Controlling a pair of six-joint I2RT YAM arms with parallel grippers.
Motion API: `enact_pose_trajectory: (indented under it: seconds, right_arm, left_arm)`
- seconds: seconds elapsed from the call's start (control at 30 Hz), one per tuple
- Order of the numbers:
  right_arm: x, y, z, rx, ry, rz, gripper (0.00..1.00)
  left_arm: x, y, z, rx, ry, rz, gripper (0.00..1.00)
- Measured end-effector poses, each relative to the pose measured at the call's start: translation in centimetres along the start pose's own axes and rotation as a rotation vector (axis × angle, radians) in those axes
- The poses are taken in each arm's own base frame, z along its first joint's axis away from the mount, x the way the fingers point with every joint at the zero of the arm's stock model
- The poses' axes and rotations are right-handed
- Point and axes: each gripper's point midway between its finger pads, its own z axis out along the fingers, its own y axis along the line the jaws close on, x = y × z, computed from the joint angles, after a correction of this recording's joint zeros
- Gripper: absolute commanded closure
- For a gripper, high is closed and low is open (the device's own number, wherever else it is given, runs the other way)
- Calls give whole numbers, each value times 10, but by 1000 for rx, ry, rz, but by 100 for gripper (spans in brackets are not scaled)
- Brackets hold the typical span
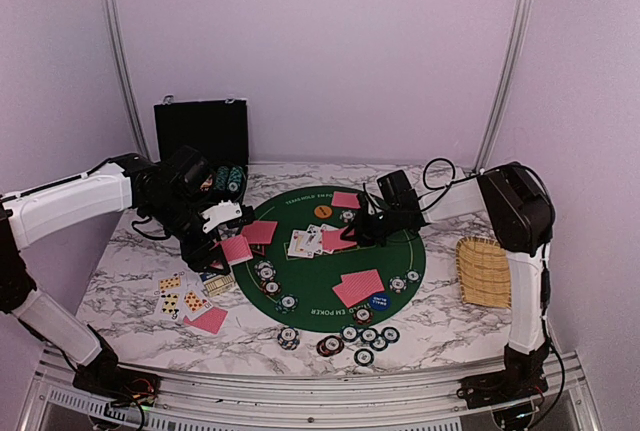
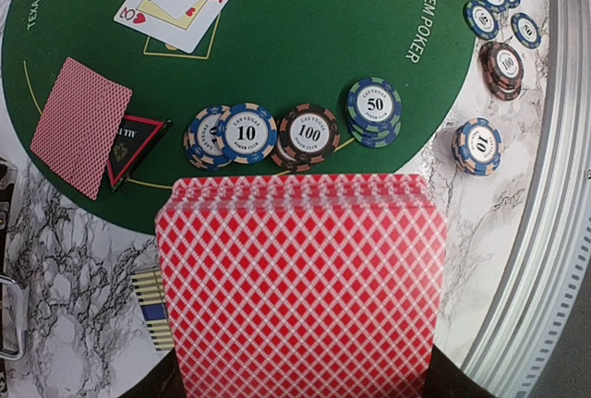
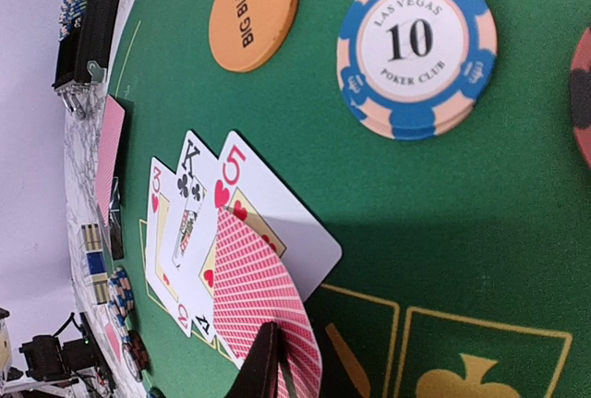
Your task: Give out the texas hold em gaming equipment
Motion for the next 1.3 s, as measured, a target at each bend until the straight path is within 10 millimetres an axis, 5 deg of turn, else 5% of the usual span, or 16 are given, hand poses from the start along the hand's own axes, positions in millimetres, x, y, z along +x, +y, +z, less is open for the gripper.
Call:
enact_pose_trajectory:
  seconds: [0.17, 0.47, 0.93, 1.07, 1.3]
  right_arm:
    - [0, -3, -2, 21, -3, -12, 83]
    - [-2, -1, -10, 51, -12, -34, 50]
    - [-7, 1, -45, 215, -58, -58, 18]
    - [-2, 35, -53, 171, -68, -95, 13]
    - [36, 139, -44, -81, -37, -183, 1]
  left_arm:
    - [0, 0, 0, 0, 0, 0, 100]
    - [0, 0, 0, 0, -1, -4, 100]
    - [0, 0, 0, 1, -1, -11, 100]
    - [0, 0, 0, 1, -1, -11, 100]
    - [0, 0, 0, 2, -2, -11, 100]
